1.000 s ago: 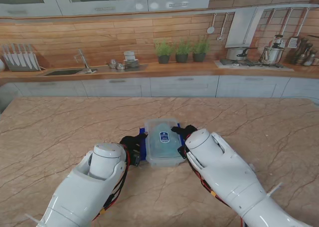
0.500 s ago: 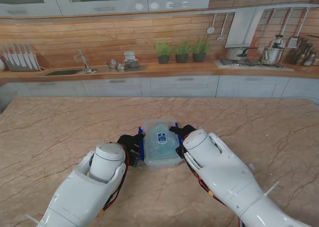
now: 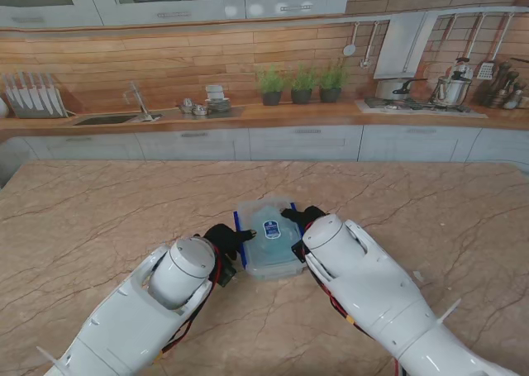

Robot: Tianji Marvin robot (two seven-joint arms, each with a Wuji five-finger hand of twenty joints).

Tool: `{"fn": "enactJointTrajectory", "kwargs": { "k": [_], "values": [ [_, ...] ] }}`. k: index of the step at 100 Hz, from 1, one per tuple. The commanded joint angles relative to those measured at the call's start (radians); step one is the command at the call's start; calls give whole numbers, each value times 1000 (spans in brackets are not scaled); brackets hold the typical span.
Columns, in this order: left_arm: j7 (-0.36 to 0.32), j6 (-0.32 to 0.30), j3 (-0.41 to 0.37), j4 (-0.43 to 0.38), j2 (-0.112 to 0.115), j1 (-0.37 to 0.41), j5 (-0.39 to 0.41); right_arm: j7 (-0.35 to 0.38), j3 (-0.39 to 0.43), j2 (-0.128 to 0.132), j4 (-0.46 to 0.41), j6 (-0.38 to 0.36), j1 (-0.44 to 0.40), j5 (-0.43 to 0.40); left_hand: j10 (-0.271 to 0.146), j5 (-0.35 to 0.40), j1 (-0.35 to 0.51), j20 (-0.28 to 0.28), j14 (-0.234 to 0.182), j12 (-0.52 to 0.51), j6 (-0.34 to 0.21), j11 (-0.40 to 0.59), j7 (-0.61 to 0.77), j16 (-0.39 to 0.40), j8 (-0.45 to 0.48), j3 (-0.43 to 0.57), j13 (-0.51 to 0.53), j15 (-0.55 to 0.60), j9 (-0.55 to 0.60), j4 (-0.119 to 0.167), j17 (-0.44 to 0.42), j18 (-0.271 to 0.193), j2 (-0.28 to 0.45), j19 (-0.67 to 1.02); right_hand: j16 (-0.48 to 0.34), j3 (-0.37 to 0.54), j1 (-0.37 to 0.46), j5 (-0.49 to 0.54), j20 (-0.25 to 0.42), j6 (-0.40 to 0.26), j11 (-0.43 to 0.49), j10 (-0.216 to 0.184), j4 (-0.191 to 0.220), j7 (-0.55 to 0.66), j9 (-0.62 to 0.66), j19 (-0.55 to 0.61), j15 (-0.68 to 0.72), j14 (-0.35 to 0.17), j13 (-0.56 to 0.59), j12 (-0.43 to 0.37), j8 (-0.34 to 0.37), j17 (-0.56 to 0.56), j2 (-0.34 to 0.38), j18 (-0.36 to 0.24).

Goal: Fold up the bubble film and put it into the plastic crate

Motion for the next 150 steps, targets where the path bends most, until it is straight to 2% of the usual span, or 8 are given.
{"fn": "enactJointTrajectory", "kwargs": {
  "k": [1, 15, 33, 74, 94, 108, 126, 150],
  "values": [
    [-25, 0, 33, -7, -11, -21, 31, 12, -13, -12, -21, -11, -15, 5, -35, 78, 40, 27, 7, 22, -193, 64, 183, 13, 45, 91, 38, 38, 49, -24, 16, 34, -62, 44, -10, 42, 43, 47, 3, -10, -3, 9, 50, 25, 46, 28, 31, -26, 81, -12, -2, 31, 35, 21],
    [-70, 6, 117, 18, 10, -72, 155, 22, -33, -6, -37, -19, -19, -15, -67, 114, 8, 48, -11, 32, -174, 150, 258, 12, 119, 170, 109, 87, 125, -20, 75, 42, -61, 74, -14, 58, 59, 69, -1, 2, 6, 13, 50, 38, 79, 40, 35, -26, 119, -11, -7, 59, 47, 29],
    [-73, 11, 167, 31, 9, -100, 207, 33, -56, -5, -60, -17, -18, -17, -86, 140, -37, 51, -30, 23, -148, 185, 311, -2, 104, 388, 159, 113, 175, -17, 111, 45, -166, 84, 16, 110, 79, 104, -24, 54, 24, 36, 44, 72, 143, 65, 106, -37, 126, -15, -31, 115, 32, 39],
    [-60, -48, 194, 25, 24, -97, 308, 69, -117, -20, -50, -22, 29, 36, -100, 175, -92, 47, -59, 6, -103, 237, 367, -10, 68, 546, 214, 141, 226, 15, 142, 42, -227, 93, 7, 129, 111, 57, -39, 56, 12, 25, 17, 47, 124, 62, 82, -45, 122, -22, -61, 110, 50, 37],
    [-54, -36, 192, 32, 32, -99, 364, 59, -95, -18, -49, -14, 25, 28, -63, 142, -75, 31, -25, -22, -149, 155, 270, -16, 21, 383, 169, 96, 163, -45, 107, 41, -184, 62, -28, 82, 15, -20, -47, 57, 18, 47, 27, -7, 10, 43, 13, -36, 96, -6, -93, 42, 22, 41],
    [-41, -14, 171, 56, 28, -103, 361, 55, -75, -20, -30, 6, 33, 32, -21, 134, -82, 21, 5, -35, -124, 59, 99, -16, 26, 188, 112, 40, 99, -21, 61, 47, -87, 32, -27, 64, -2, -53, -48, 49, 11, 47, 28, -28, -36, 28, 4, -35, 47, -4, -100, 9, 24, 40],
    [28, -22, 144, 114, 1, -106, 341, 35, -60, -38, 17, 18, 46, 61, -11, 135, -95, 20, 13, -55, -115, 32, 24, -21, 5, 133, 100, 28, 86, -20, 52, 52, -62, 28, -25, 49, 2, -74, -43, 35, 6, 43, 33, -42, -63, 16, -3, -34, 16, -2, -101, -12, 27, 32],
    [63, -30, 112, 126, -5, -86, 336, 10, -42, -48, 47, 21, 47, 68, -1, 116, -77, 19, 23, -77, -107, -2, -59, -29, -60, 5, 84, 10, 67, -13, 43, 57, -26, 21, -22, 34, -6, -110, -36, 9, -4, 32, 36, -60, -94, 6, -12, -35, -19, -2, -100, -29, 31, 33]
  ]
}}
